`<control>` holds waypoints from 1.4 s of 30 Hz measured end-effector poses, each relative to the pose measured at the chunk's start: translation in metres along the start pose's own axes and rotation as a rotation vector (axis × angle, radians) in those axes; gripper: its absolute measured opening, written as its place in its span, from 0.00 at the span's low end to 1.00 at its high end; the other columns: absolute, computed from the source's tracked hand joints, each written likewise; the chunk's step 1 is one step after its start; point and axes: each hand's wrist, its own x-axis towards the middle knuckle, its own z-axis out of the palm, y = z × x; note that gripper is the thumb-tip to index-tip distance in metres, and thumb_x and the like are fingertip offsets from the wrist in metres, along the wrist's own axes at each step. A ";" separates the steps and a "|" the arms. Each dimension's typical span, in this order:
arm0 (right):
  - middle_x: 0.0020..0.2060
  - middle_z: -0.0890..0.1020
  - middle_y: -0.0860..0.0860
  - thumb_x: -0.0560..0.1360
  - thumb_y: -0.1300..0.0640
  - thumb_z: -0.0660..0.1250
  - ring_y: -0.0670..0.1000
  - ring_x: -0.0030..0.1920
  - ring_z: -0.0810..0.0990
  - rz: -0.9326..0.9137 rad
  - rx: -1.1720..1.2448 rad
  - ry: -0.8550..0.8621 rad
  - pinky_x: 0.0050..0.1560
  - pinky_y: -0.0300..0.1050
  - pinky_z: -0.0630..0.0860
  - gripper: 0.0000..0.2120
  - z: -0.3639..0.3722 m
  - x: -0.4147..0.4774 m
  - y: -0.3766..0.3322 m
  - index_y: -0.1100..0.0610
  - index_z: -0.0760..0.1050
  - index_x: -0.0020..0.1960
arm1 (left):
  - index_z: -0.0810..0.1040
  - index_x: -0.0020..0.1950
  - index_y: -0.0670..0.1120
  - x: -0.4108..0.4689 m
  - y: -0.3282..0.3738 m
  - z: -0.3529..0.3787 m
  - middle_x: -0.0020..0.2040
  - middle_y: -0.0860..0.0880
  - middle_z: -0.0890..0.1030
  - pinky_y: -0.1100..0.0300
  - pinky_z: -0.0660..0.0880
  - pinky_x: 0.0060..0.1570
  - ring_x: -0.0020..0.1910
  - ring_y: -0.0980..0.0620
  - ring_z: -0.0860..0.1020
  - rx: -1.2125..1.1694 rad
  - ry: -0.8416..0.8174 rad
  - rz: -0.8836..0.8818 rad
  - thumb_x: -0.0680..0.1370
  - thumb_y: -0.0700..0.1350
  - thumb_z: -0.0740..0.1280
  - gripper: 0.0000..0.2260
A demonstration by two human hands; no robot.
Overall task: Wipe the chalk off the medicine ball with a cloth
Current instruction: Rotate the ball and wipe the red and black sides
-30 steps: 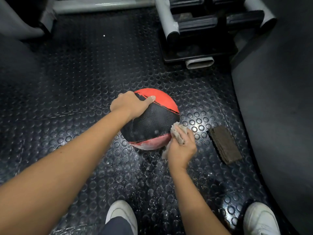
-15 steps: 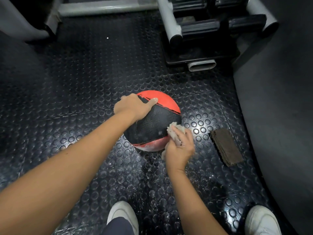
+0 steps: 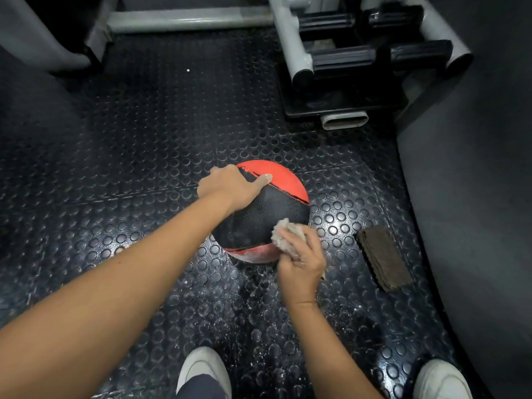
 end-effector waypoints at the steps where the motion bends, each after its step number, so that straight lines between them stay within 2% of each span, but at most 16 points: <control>1: 0.50 0.80 0.51 0.61 0.79 0.64 0.54 0.47 0.79 -0.053 -0.005 -0.048 0.44 0.49 0.81 0.26 0.001 -0.001 -0.002 0.57 0.84 0.51 | 0.74 0.64 0.45 0.001 -0.002 0.000 0.65 0.42 0.75 0.52 0.69 0.46 0.62 0.38 0.75 0.000 -0.004 0.003 0.68 0.78 0.55 0.42; 5: 0.51 0.80 0.50 0.60 0.75 0.63 0.53 0.48 0.78 -0.111 -0.055 -0.043 0.46 0.49 0.80 0.27 -0.006 0.004 0.006 0.55 0.83 0.53 | 0.71 0.68 0.46 -0.003 -0.003 0.001 0.67 0.42 0.73 0.51 0.70 0.49 0.64 0.39 0.73 0.018 -0.013 0.029 0.68 0.78 0.55 0.43; 8: 0.49 0.80 0.51 0.65 0.77 0.65 0.49 0.49 0.79 0.063 0.041 0.073 0.49 0.47 0.80 0.23 -0.008 0.010 0.007 0.55 0.83 0.53 | 0.72 0.66 0.46 -0.008 -0.002 0.002 0.65 0.41 0.73 0.49 0.72 0.54 0.64 0.38 0.73 0.003 -0.017 0.029 0.67 0.78 0.55 0.43; 11: 0.47 0.80 0.50 0.68 0.75 0.70 0.48 0.47 0.80 0.280 0.110 0.190 0.52 0.47 0.79 0.19 -0.009 0.024 0.012 0.55 0.83 0.51 | 0.71 0.68 0.47 -0.011 -0.008 0.004 0.65 0.41 0.74 0.46 0.73 0.56 0.65 0.37 0.72 -0.015 -0.021 0.054 0.65 0.80 0.53 0.45; 14: 0.44 0.79 0.50 0.68 0.74 0.70 0.48 0.45 0.80 0.383 0.106 0.136 0.52 0.38 0.77 0.16 -0.014 0.043 0.025 0.57 0.83 0.50 | 0.66 0.73 0.49 -0.017 -0.014 0.004 0.66 0.40 0.72 0.45 0.73 0.59 0.67 0.37 0.70 -0.022 -0.043 0.081 0.67 0.78 0.55 0.45; 18: 0.44 0.81 0.51 0.69 0.71 0.71 0.52 0.47 0.81 0.461 0.053 -0.005 0.52 0.40 0.75 0.09 -0.017 0.070 0.038 0.60 0.84 0.45 | 0.57 0.79 0.54 -0.033 -0.021 0.003 0.71 0.43 0.67 0.41 0.69 0.65 0.69 0.34 0.66 -0.038 -0.056 0.158 0.68 0.76 0.59 0.45; 22: 0.44 0.82 0.52 0.72 0.68 0.71 0.47 0.44 0.80 0.548 0.024 -0.145 0.42 0.25 0.72 0.06 -0.019 0.093 0.041 0.59 0.83 0.45 | 0.53 0.79 0.58 -0.050 -0.030 0.002 0.76 0.51 0.60 0.43 0.65 0.68 0.72 0.39 0.60 -0.058 -0.079 0.263 0.69 0.72 0.63 0.43; 24: 0.39 0.80 0.52 0.72 0.67 0.70 0.44 0.37 0.76 0.603 0.015 -0.174 0.34 0.26 0.69 0.05 -0.022 0.094 0.038 0.58 0.80 0.40 | 0.52 0.79 0.59 -0.057 -0.029 0.006 0.77 0.52 0.57 0.43 0.64 0.68 0.73 0.40 0.58 -0.055 -0.072 0.292 0.69 0.71 0.65 0.43; 26: 0.36 0.80 0.51 0.74 0.66 0.69 0.43 0.34 0.76 0.661 0.065 -0.170 0.34 0.32 0.71 0.08 -0.028 0.086 0.034 0.56 0.79 0.38 | 0.51 0.79 0.59 -0.063 -0.026 0.011 0.78 0.52 0.55 0.43 0.65 0.67 0.74 0.40 0.57 -0.038 -0.055 0.293 0.68 0.73 0.64 0.45; 27: 0.37 0.81 0.51 0.75 0.65 0.68 0.43 0.35 0.77 0.686 0.099 -0.165 0.35 0.33 0.72 0.07 -0.032 0.081 0.031 0.57 0.80 0.40 | 0.51 0.79 0.58 -0.064 -0.024 0.014 0.79 0.52 0.55 0.43 0.65 0.67 0.75 0.41 0.56 -0.034 -0.045 0.290 0.68 0.73 0.64 0.46; 31: 0.39 0.81 0.49 0.76 0.62 0.68 0.44 0.40 0.78 0.611 0.095 -0.152 0.38 0.26 0.71 0.04 -0.042 0.064 0.022 0.56 0.80 0.45 | 0.51 0.79 0.58 -0.063 -0.019 0.017 0.79 0.50 0.54 0.42 0.64 0.68 0.76 0.41 0.54 -0.068 -0.034 0.288 0.68 0.73 0.64 0.45; 35: 0.50 0.84 0.50 0.75 0.63 0.69 0.45 0.51 0.81 0.587 0.120 -0.136 0.56 0.36 0.75 0.08 -0.039 0.054 0.013 0.56 0.84 0.51 | 0.51 0.80 0.55 -0.059 -0.014 0.017 0.80 0.47 0.53 0.39 0.59 0.72 0.77 0.38 0.51 -0.126 -0.039 0.223 0.69 0.73 0.62 0.45; 37: 0.50 0.83 0.51 0.75 0.59 0.70 0.47 0.51 0.81 0.608 0.150 -0.162 0.56 0.41 0.76 0.05 -0.037 0.050 0.008 0.52 0.84 0.47 | 0.50 0.80 0.55 -0.058 -0.014 0.015 0.80 0.46 0.52 0.36 0.58 0.71 0.77 0.37 0.50 -0.105 -0.043 0.153 0.68 0.75 0.61 0.47; 40: 0.42 0.79 0.53 0.76 0.54 0.68 0.49 0.43 0.78 0.625 0.186 -0.180 0.49 0.40 0.75 0.20 -0.034 0.048 -0.005 0.45 0.78 0.26 | 0.51 0.80 0.54 -0.056 -0.018 0.009 0.78 0.44 0.57 0.38 0.64 0.67 0.75 0.35 0.56 -0.044 -0.030 0.073 0.67 0.76 0.61 0.48; 41: 0.43 0.79 0.53 0.76 0.55 0.68 0.47 0.43 0.78 0.622 0.190 -0.189 0.47 0.36 0.74 0.20 -0.033 0.047 -0.009 0.45 0.78 0.26 | 0.52 0.79 0.54 -0.055 -0.020 0.007 0.77 0.43 0.58 0.39 0.65 0.66 0.74 0.36 0.57 -0.038 -0.025 0.054 0.67 0.76 0.61 0.48; 42: 0.45 0.79 0.51 0.76 0.57 0.69 0.41 0.44 0.78 0.618 0.213 -0.202 0.46 0.31 0.72 0.16 -0.031 0.045 -0.012 0.46 0.81 0.31 | 0.53 0.79 0.53 -0.054 -0.022 0.005 0.76 0.43 0.59 0.40 0.66 0.65 0.73 0.36 0.58 -0.044 -0.022 0.036 0.67 0.76 0.61 0.48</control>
